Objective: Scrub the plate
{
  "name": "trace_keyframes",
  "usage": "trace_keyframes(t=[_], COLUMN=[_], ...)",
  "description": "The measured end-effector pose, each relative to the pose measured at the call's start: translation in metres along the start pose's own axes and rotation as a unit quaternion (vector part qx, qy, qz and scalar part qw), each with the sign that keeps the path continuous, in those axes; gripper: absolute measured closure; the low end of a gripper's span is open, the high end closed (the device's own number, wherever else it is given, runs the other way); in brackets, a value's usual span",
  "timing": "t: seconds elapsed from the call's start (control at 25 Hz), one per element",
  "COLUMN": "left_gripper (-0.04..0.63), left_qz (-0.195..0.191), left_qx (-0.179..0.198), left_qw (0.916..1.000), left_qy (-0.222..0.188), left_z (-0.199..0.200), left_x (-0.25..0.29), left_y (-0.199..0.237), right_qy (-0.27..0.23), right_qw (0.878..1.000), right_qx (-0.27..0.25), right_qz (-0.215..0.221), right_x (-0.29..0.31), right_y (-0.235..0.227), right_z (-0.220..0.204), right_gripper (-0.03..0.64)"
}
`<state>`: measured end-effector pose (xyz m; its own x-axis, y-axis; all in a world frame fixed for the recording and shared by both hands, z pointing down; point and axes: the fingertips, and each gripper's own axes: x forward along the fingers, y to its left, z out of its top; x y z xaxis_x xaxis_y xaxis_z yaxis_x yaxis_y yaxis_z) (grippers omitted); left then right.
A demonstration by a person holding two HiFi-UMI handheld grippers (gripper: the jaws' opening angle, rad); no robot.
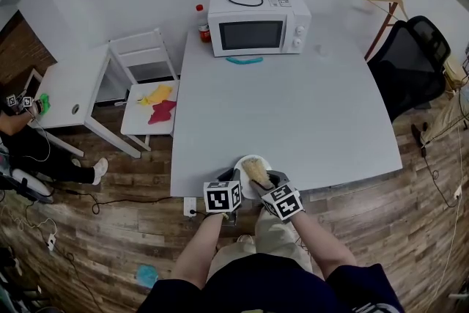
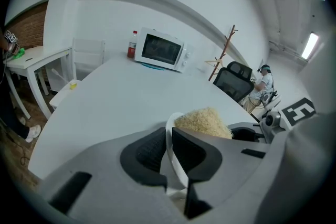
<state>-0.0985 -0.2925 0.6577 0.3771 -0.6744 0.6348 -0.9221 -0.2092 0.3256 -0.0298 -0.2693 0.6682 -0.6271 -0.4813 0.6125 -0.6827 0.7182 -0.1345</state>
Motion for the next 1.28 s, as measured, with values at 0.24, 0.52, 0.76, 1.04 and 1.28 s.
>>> trace_keyframes(t=[0.24,0.52,0.76,1.04,1.28], left_gripper=[0.545,0.545,0.545,0.545,0.545], left_qz=[0.019,0.035,0.035,0.038,0.04], left_qx=[-0.008,-0.008,-0.011,-0.01,-0.011], left_qw=[0.9998,0.9994,0.9993,0.9992,0.9992], left_qy=[-0.004,-0.004,-0.005,-0.003,0.0], left_z=[0.0,-0.002,-0.003,-0.003,-0.001], left_x=[0.004,0.007,0.006,0.007,0.009], left_y=[0.005,0.007,0.006,0.006,0.008], right_qy=[0.015,0.02,0.019,0.034,0.039], right_qw=[0.999,0.998,1.0,0.999,0.999], right_qx=[-0.006,-0.007,-0.008,-0.012,-0.012], right_qz=[0.044,0.061,0.015,-0.027,-0.022], right_x=[-0.014,-0.025,-0.026,-0.013,-0.008], right_y=[0.028,0.036,-0.003,-0.046,-0.046], right_z=[-0.025,-0.039,-0.028,-0.015,-0.019], right_gripper=[0.446,0.446,0.446,0.445,0.446])
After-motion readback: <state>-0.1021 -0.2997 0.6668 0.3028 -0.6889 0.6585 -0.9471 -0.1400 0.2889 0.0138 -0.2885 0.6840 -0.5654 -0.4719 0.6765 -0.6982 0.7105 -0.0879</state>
